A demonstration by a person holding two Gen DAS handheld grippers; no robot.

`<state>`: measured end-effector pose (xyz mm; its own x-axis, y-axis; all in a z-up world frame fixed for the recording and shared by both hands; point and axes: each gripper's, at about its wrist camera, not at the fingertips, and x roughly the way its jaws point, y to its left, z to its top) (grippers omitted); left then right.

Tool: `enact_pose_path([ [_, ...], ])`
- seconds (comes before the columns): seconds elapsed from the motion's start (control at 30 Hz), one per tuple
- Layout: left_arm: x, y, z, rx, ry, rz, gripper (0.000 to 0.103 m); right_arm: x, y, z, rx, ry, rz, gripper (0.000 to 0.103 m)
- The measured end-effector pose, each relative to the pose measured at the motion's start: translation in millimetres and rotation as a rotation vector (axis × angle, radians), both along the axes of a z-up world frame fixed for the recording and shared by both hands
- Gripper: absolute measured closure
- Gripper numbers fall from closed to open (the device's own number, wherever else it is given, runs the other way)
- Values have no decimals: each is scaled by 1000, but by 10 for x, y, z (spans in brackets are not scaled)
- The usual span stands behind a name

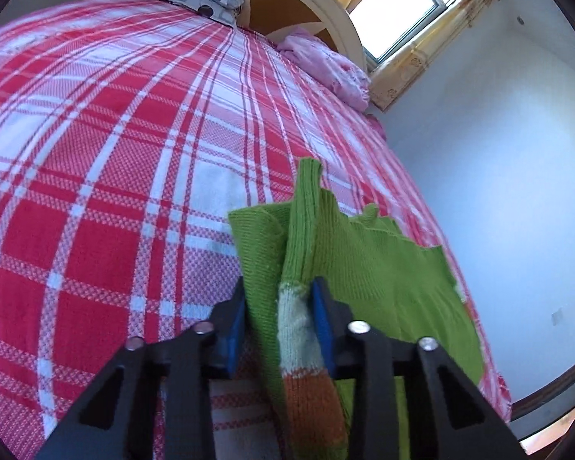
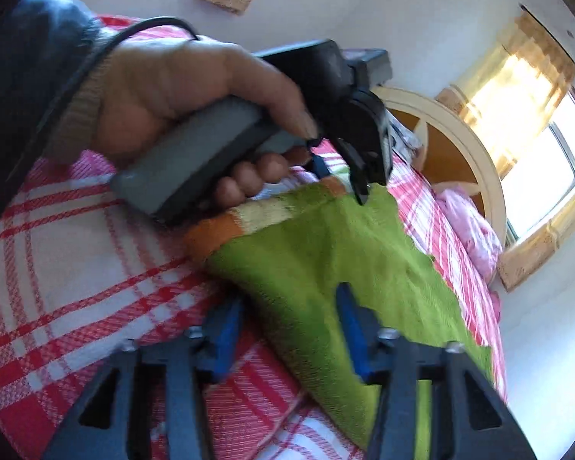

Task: Fold small clothes
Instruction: 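Close the left gripper on the striped edge while the right gripper grasps it too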

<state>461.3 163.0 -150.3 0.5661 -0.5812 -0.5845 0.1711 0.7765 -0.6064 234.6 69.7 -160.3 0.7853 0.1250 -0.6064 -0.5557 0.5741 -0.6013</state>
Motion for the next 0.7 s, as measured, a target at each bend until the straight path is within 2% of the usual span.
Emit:
enact_pose_path([
  [0.07,-17,33,-21,-35,-1,1,81,-41,37,-38,-30,-22,7,81],
  [0.2,-35,41,-23,-46,7,-2,81,-24,22,-19,-28,-19,-4,81],
  [0.33,-47,63,-55,-63,21,-2,81,-82,82,-52,-76,-63,-3,81],
  [0.4,-65,79,-50,-75,16,-4,81,-85,75,-38,-67,-50,-4,81],
  [0.53,-72,82,-36,-77,-9,-14,89,-15,20,8,-53,-33,-5,93],
  [0.6,-109,90,-12,-75,-26,-14,89,-20,-8,50,-35,-42,-5,95],
  [0.7,-110,113,-2,-91,-38,-11,90,-5,-97,188,30,-46,-3,97],
])
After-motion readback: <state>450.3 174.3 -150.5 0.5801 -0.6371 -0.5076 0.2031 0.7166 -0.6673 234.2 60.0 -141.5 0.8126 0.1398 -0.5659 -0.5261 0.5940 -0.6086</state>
